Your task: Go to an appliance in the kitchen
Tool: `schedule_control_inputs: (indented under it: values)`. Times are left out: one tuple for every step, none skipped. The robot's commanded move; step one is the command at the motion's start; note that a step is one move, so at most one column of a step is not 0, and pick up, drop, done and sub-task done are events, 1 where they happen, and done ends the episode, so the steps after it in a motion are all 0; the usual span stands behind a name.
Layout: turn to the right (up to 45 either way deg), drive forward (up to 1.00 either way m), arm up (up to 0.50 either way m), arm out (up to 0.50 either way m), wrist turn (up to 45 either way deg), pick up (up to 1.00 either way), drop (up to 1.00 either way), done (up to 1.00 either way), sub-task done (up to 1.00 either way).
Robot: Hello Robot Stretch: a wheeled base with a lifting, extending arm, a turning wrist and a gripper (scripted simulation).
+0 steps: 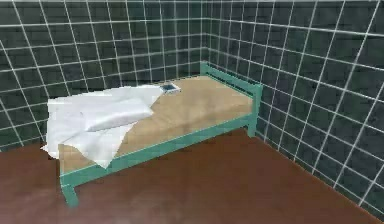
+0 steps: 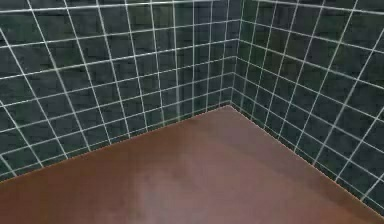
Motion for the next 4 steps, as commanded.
schedule_control_inputs:
  values:
    - [-45.0,0.0,0.0,0.0,0.0,0.0,0.0,0.0,0.0]
    - [-45.0,0.0,0.0,0.0,0.0,0.0,0.0,0.0,0.0]
    - [-45.0,0.0,0.0,0.0,0.0,0.0,0.0,0.0,0.0]
    - [-39.0,0.0,0.0,0.0,0.0,0.0,0.0,0.0,0.0]
